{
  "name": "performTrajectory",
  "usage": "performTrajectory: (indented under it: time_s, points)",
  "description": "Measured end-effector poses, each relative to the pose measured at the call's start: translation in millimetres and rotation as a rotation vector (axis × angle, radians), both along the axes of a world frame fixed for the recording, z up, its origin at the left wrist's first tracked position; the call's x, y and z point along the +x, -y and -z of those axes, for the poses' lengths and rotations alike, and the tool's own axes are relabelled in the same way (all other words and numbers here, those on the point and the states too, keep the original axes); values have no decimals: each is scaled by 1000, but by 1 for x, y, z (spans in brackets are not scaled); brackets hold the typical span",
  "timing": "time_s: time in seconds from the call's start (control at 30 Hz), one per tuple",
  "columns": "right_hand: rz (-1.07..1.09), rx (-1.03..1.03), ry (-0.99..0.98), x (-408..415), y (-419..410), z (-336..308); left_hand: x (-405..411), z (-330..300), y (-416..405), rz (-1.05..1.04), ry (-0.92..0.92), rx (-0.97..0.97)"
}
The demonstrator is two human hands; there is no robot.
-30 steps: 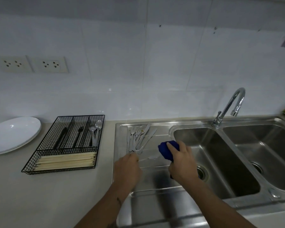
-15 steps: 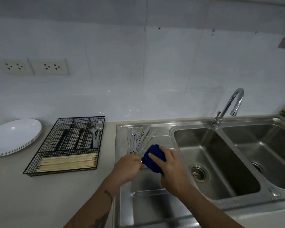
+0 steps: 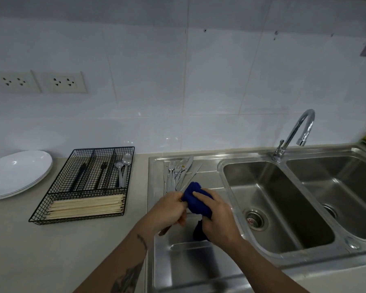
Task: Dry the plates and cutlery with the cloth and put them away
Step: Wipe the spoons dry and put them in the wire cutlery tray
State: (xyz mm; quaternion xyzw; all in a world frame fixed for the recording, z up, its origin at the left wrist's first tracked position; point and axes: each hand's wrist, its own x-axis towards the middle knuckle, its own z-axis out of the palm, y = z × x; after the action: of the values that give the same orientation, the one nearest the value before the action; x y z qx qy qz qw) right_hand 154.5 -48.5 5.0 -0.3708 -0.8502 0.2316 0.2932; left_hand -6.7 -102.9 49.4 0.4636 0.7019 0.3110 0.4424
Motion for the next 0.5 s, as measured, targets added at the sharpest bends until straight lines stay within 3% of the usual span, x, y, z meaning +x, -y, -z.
performTrajectory:
  time_s: [0.2, 0.4, 0.5]
  points:
    - [175, 25, 167, 7, -16, -1, 0, 14, -7, -121, 62, 49]
    - [274, -53, 51, 6, -25, -19, -1, 14, -9, -268, 146, -2]
    - [247, -126, 46, -6, -13, -31, 2, 5, -20, -458, 312, 10]
